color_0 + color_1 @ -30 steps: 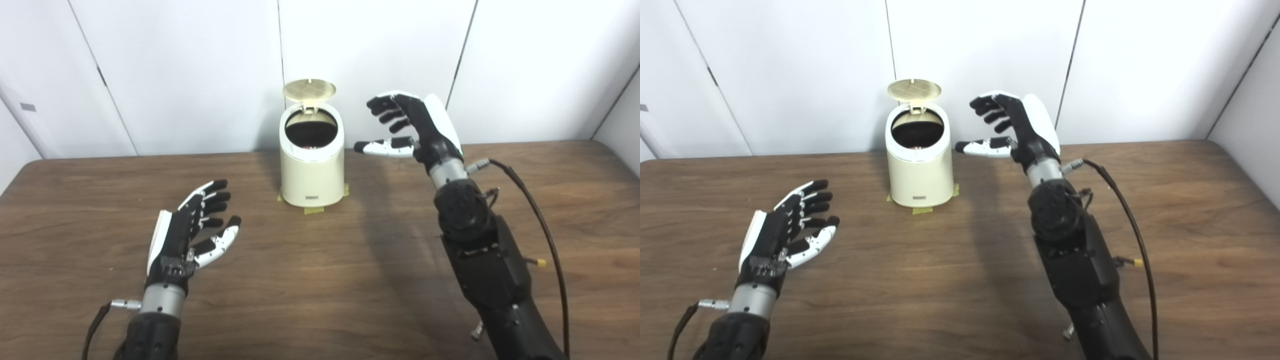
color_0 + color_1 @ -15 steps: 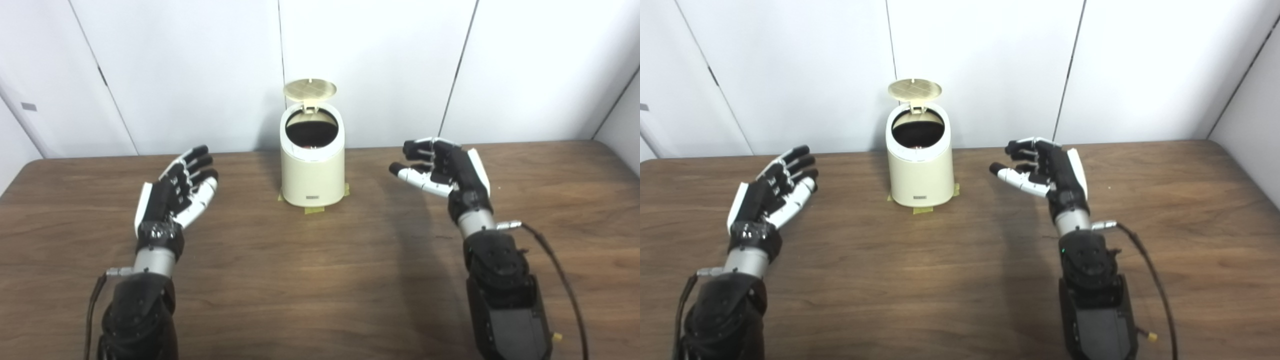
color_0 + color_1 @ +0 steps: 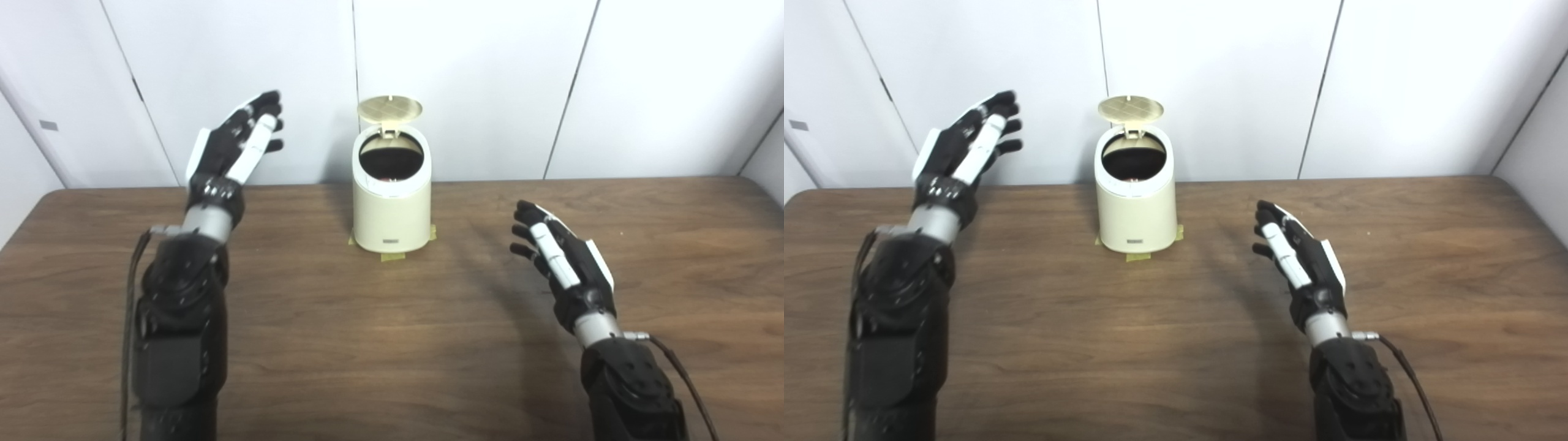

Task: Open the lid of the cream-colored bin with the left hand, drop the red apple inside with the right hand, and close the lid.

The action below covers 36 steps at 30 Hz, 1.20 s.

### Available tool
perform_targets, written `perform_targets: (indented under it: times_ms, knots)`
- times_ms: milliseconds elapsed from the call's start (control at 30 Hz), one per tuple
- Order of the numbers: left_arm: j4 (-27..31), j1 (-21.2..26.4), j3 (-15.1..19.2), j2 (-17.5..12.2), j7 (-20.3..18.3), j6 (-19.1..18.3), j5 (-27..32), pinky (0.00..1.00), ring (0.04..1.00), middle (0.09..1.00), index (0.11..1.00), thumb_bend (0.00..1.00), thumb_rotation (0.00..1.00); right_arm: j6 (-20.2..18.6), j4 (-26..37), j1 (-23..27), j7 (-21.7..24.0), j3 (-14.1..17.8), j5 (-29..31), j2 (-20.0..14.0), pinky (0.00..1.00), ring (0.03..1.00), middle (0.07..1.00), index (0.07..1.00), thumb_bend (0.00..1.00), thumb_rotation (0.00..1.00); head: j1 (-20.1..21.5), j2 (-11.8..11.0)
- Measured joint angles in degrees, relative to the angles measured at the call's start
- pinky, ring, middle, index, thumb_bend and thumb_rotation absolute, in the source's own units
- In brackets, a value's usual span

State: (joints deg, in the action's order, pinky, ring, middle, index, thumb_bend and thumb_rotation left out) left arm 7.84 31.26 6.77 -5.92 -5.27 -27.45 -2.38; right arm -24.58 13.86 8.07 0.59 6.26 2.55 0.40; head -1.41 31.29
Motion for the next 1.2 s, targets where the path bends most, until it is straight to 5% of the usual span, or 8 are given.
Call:
perform_targets:
  times_ms: [200, 533, 667, 1200]
  knots:
    - [-5.4, 4.9, -3.4, -1.0, -1.9, 0.0, -0.1, 0.87, 0.902, 0.903, 0.871, 0.35, 0.80, 0.1, 0.0, -1.6, 1.1, -1.4, 2.0, -0.3, 0.99, 0.998, 0.999, 0.998, 0.56, 1.00, -0.3, -0.4]
    - [-12.7, 10.6, -8.0, -3.6, -4.5, 0.0, -0.8, 0.89, 0.912, 0.904, 0.897, 0.40, 0.80, -1.5, 2.2, -3.3, 3.5, -1.9, 9.4, -0.4, 1.00, 1.000, 1.000, 1.000, 0.54, 1.00, 0.3, -0.2]
    - [-14.5, 13.1, -11.3, -4.9, -5.8, 0.1, -2.7, 0.88, 0.902, 0.888, 0.902, 0.37, 0.91, -2.0, 2.2, -3.3, 3.2, -2.0, 9.6, -0.3, 1.00, 1.000, 1.000, 1.000, 0.55, 1.00, 0.4, 0.0]
    - [-21.0, 16.3, -17.9, -7.4, -8.9, 3.3, -7.8, 0.95, 0.927, 0.880, 0.873, 0.36, 0.98, -2.6, 2.2, -3.2, 1.4, -2.9, 9.7, -0.5, 1.00, 1.000, 0.989, 1.000, 0.55, 1.00, 0.1, -0.1]
